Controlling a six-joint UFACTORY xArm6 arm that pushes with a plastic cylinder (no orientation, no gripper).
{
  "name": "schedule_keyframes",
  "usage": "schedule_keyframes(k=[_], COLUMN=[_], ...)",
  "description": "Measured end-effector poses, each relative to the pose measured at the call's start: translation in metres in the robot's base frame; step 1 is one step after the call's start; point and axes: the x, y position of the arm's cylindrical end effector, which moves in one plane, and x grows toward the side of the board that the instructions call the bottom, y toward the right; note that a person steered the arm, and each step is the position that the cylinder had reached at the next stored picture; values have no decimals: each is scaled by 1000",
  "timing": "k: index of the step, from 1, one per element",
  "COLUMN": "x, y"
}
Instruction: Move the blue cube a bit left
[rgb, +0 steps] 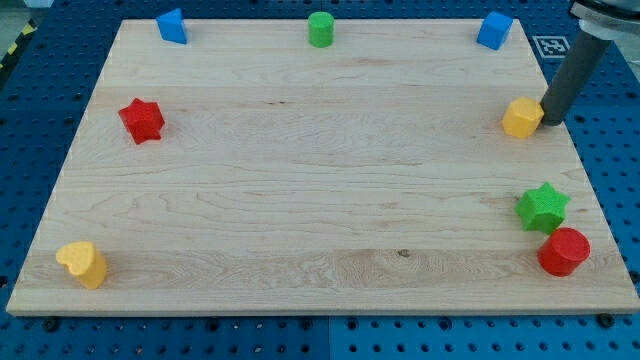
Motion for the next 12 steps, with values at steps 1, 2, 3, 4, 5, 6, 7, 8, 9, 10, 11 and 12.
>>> schedule_keyframes(k=[1, 2, 3, 4, 5, 6, 7, 8, 9, 10, 11, 12], x=[1, 1, -27, -84, -145, -194, -194, -182, -177, -177, -172, -168], y=[-4, -4, 6, 18, 20, 20, 20, 20, 19, 19, 18, 18])
